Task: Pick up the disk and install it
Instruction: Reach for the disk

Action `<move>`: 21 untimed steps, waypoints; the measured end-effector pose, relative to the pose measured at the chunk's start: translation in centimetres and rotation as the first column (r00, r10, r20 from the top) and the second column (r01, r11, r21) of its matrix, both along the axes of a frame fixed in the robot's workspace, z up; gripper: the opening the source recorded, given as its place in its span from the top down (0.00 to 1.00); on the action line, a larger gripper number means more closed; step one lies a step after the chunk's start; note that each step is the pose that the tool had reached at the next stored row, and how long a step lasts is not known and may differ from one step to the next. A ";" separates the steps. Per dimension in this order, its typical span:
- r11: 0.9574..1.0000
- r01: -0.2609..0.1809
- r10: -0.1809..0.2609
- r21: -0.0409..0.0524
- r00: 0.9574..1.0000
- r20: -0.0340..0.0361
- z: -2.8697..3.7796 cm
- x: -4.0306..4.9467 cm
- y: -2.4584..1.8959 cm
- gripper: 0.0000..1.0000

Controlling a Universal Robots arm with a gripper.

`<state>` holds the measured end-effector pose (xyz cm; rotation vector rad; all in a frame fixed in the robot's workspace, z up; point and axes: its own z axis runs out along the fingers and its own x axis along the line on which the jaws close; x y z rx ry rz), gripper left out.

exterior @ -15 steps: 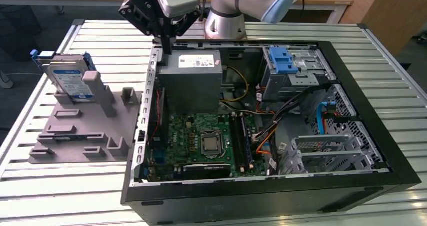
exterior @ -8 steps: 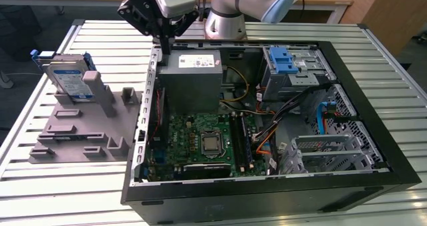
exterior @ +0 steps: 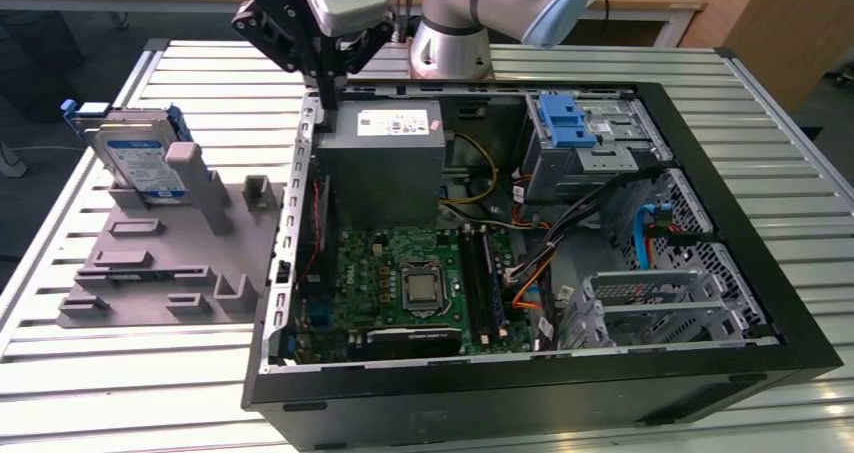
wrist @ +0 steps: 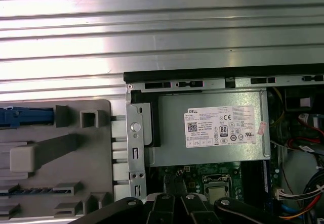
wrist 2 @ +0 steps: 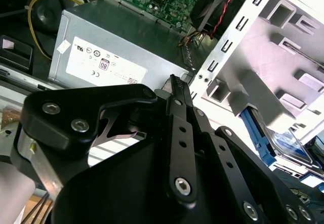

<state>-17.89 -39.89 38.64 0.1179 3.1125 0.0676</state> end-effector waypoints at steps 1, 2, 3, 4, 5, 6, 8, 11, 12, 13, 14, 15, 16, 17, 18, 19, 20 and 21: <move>1.000 0.000 0.000 0.000 1.000 0.000 -0.01 -0.03 0.00 0.89; 1.000 0.000 0.000 0.000 1.000 0.000 -0.01 -0.07 0.00 0.89; 1.000 0.000 0.000 0.000 1.000 0.000 -0.02 -0.09 0.00 0.89; 1.000 0.000 0.000 0.000 1.000 0.000 -0.03 -0.12 0.00 0.89; 1.000 0.000 0.000 0.000 1.000 0.000 -0.03 -0.15 0.00 0.89; 1.000 0.000 0.000 0.000 1.000 0.000 -0.04 -0.17 0.00 0.89; 1.000 0.000 0.000 0.000 1.000 0.000 -0.06 -0.21 0.00 0.89; 1.000 0.000 0.000 0.000 1.000 0.000 -0.09 -0.25 0.00 0.89; 1.000 0.000 0.000 0.000 1.000 0.000 -0.10 -0.27 0.00 0.89; 1.000 0.000 0.000 0.000 1.000 0.000 -0.11 -0.28 0.00 0.89; 1.000 0.000 0.000 0.000 1.000 0.000 -0.12 -0.30 0.00 0.89; 1.000 0.000 0.000 0.000 1.000 0.000 -0.13 -0.31 0.00 0.89; 1.000 0.000 0.000 0.000 1.000 -0.001 -0.23 -0.39 0.00 0.89; 1.000 0.000 0.000 0.000 1.000 -0.001 -0.33 -0.43 0.00 0.89; 1.000 0.000 0.000 0.000 1.000 0.000 -0.34 -0.44 0.00 0.89; 1.000 0.000 0.000 0.000 1.000 0.000 -0.34 -0.45 0.00 0.89; 1.000 0.000 0.000 0.000 1.000 -0.001 -0.33 -0.46 0.00 0.89; 1.000 0.000 0.000 0.000 1.000 -0.001 -0.33 -0.47 0.00 0.89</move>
